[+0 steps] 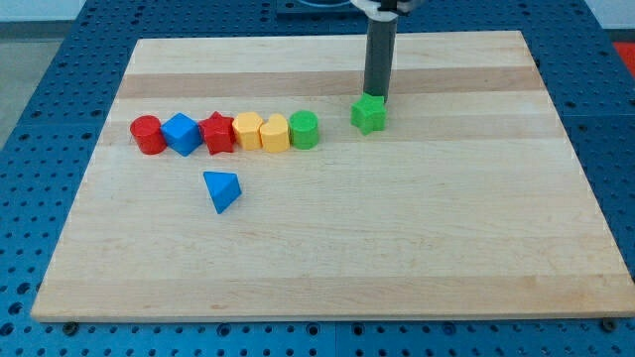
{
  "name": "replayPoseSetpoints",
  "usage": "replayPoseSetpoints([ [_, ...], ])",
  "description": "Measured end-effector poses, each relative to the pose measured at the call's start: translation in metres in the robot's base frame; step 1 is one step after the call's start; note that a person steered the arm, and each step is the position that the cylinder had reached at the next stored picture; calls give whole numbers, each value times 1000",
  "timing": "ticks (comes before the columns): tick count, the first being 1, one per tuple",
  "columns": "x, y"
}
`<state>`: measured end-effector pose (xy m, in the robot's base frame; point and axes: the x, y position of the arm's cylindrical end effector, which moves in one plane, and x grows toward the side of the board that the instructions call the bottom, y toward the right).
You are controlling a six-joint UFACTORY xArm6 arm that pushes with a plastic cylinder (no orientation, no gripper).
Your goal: Move the green star slightly to the left
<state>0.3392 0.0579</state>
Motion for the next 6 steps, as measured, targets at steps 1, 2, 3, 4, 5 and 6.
replayPoseSetpoints([
  [1,8,-3],
  [2,1,13],
  [3,3,33],
  [4,23,39],
  [5,26,29],
  [6,26,14],
])
